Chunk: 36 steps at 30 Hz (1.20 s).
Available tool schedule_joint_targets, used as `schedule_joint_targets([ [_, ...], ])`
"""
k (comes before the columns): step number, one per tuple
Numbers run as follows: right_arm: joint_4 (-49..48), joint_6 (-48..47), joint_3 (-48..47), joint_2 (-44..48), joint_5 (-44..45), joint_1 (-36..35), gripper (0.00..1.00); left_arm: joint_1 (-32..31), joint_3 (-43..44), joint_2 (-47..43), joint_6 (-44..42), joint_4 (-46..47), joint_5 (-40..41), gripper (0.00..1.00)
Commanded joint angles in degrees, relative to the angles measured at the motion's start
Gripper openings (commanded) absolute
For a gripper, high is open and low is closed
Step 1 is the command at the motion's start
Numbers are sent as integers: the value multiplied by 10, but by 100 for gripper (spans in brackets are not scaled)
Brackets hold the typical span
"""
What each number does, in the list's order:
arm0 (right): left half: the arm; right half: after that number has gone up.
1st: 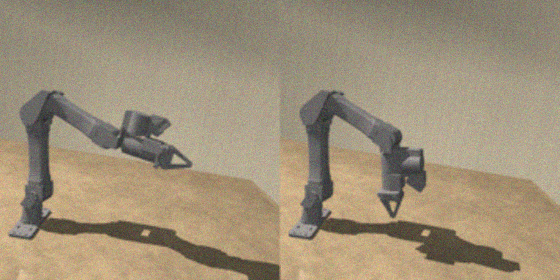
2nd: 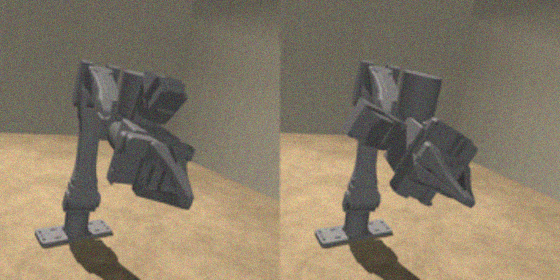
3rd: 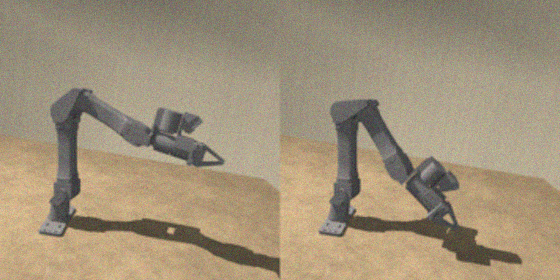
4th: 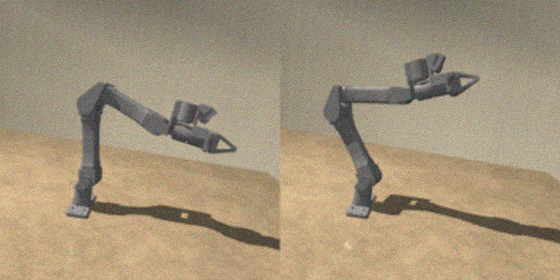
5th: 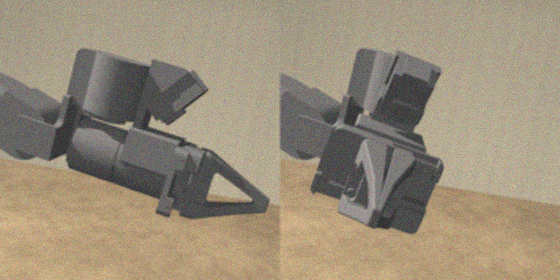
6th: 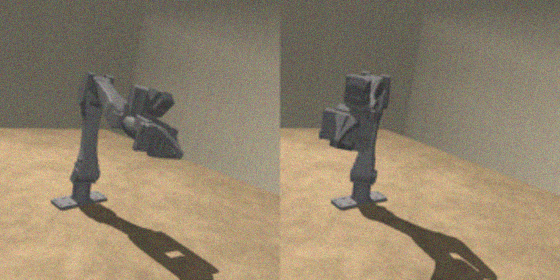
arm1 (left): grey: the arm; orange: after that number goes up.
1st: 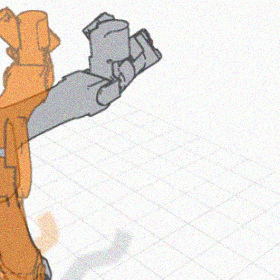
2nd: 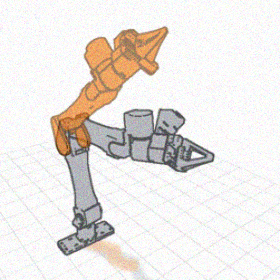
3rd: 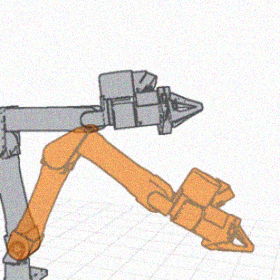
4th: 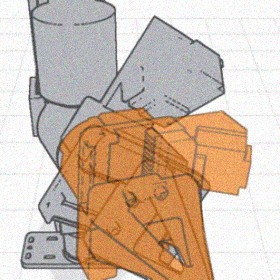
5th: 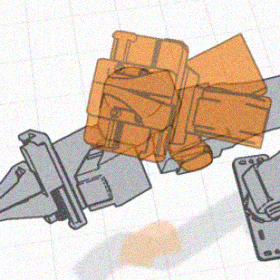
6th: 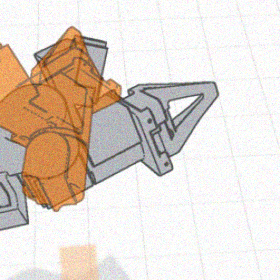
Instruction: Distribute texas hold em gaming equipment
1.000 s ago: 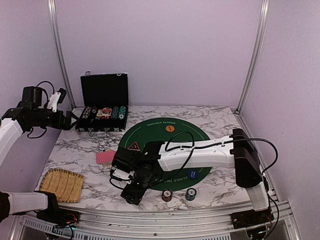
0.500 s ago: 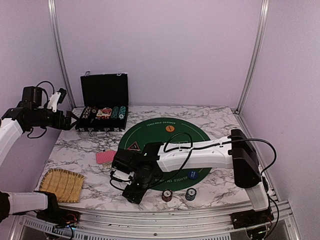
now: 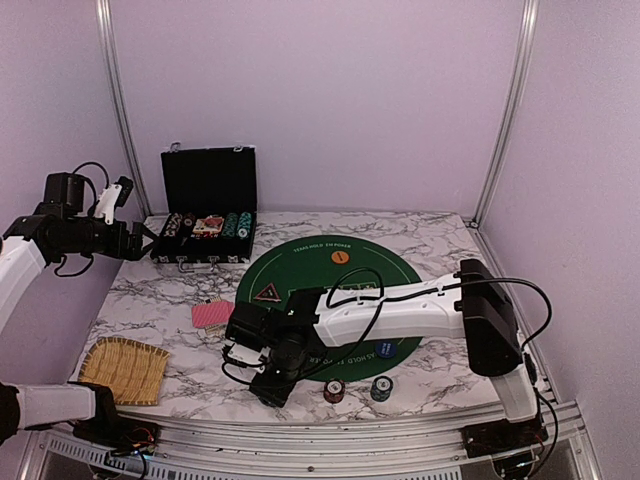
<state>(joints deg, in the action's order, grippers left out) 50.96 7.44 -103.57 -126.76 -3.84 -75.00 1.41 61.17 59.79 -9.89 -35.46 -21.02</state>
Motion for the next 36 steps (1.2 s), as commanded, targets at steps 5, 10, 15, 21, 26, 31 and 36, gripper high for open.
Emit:
schedule_joint_targets([
  [5, -14, 4, -1, 16, 1, -7, 46, 2, 16, -13, -7, -16, -9, 99],
  [10, -13, 5, -4, 19, 1, -7, 39, 2, 16, -14, -7, -16, -8, 99],
  [15, -4, 6, -17, 22, 0, -8, 30, 2, 16, -13, -7, -16, -10, 99],
  [21, 10, 11, -36, 26, 8, -8, 20, 2, 15, -14, -7, -15, -11, 99],
  [26, 22, 13, -61, 30, 13, -1, 15, 2, 15, -14, -7, -16, -10, 99],
  [31, 42, 17, -86, 41, 23, 29, 12, 2, 15, -14, -7, -16, -10, 99],
  [36, 56, 14, -96, 60, 62, 88, 12, 2, 16, -13, -6, -16, -11, 99],
])
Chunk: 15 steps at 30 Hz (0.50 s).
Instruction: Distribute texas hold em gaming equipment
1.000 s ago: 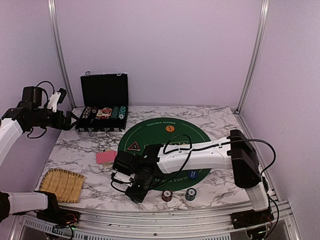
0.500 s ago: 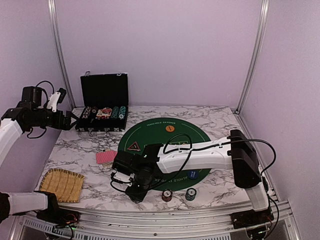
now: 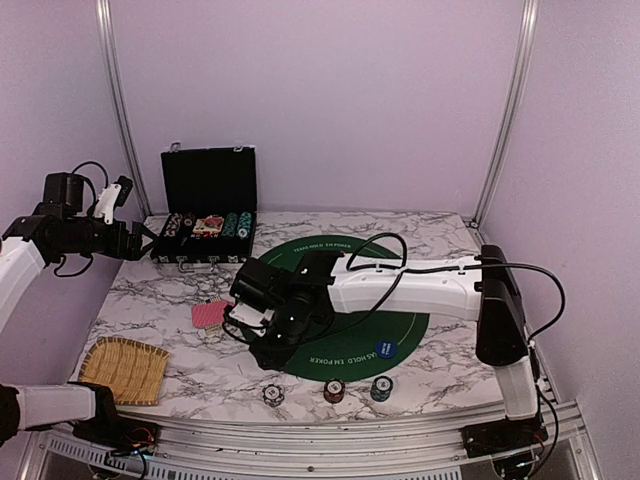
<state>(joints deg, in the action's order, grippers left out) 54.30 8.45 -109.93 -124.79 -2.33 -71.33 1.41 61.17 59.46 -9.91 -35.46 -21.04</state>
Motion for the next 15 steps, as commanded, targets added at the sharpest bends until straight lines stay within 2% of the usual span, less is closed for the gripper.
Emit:
schedule_joint_targets([
  [1, 26, 3, -34, 42, 55, 65, 12, 2, 16, -9, -6, -16, -11, 99],
  [9, 7, -5, -43, 46, 69, 189, 11, 2, 15, -7, -5, -16, -14, 99],
  [15, -16, -11, -76, 10, 73, 281, 11, 2, 16, -4, -6, -16, -15, 99],
])
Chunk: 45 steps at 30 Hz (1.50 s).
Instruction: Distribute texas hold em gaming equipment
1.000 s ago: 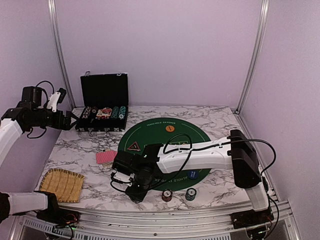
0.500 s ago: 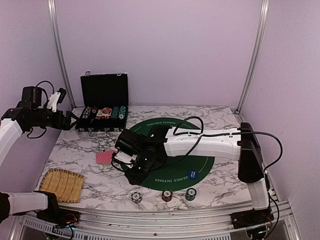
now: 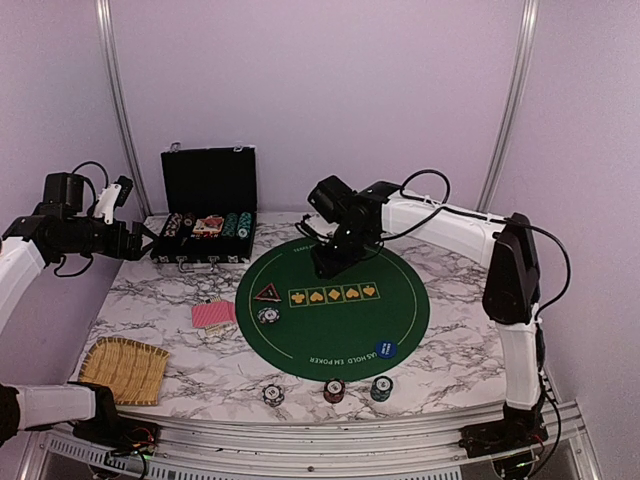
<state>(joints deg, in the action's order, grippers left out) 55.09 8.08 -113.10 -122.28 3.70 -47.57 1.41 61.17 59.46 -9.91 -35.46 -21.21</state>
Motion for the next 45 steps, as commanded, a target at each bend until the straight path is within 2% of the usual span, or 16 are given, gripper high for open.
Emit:
schedule_joint_targets([
  [1, -27, -8, -51, -24, 11, 58, 11, 2, 17, -3, -6, -16, -13, 99],
  [11, -49, -15, -126, -140, 4, 159, 11, 2, 22, 5, -5, -16, -17, 99],
  [33, -84, -16, -127, -209, -7, 191, 15, 2, 23, 11, -10, -16, -14, 99],
  [35, -83, -18, -127, -211, -10, 192, 22, 2, 23, 11, -10, -16, -14, 99],
  [41, -78, -21, -130, -214, 3, 192, 53, 2, 23, 12, -9, -16, -16, 99],
  [45, -72, -22, -142, -206, 14, 192, 61, 2, 24, 13, -7, -16, -16, 99],
])
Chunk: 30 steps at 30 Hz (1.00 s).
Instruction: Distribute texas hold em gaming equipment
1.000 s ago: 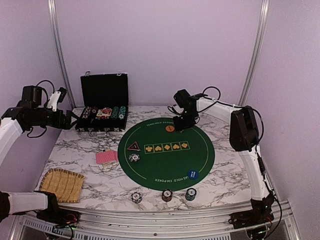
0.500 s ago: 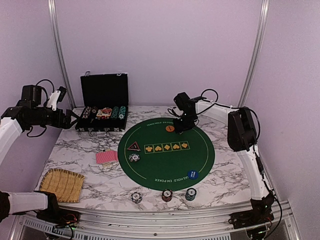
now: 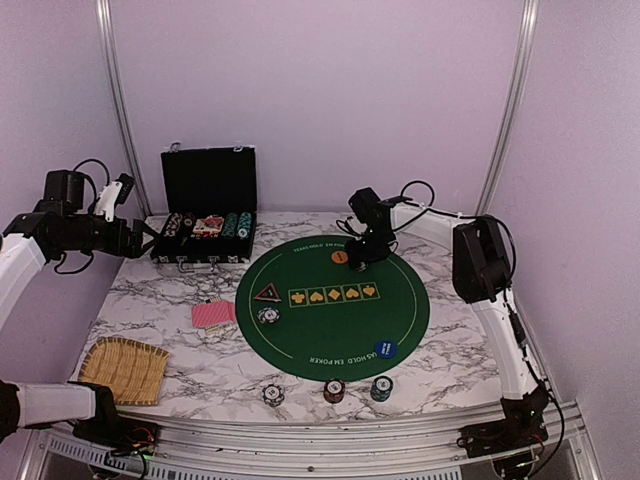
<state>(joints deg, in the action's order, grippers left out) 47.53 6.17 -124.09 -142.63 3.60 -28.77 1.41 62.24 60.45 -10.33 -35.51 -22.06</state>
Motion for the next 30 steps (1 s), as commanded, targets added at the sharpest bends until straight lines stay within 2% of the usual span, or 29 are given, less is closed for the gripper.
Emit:
schedule_joint_targets([
  [1, 5, -4, -35, 2, 16, 4, 62, 2, 14, 2, -2, -16, -8, 99],
  [6, 6, -2, -30, 46, 17, -2, 63, 2, 15, 2, -1, -15, -7, 99],
  [12, -11, -11, 54, 151, 37, -65, 65, 2, 14, 3, 0, -15, -3, 99],
  [16, -31, -7, 156, 236, 29, -142, 69, 2, 14, 1, 0, -15, -4, 99],
  [21, -22, -1, 236, 301, 13, -262, 89, 2, 13, 0, -3, -16, 1, 99],
  [30, 6, 22, 236, 284, -57, -422, 99, 2, 11, -4, 1, -17, 0, 99],
])
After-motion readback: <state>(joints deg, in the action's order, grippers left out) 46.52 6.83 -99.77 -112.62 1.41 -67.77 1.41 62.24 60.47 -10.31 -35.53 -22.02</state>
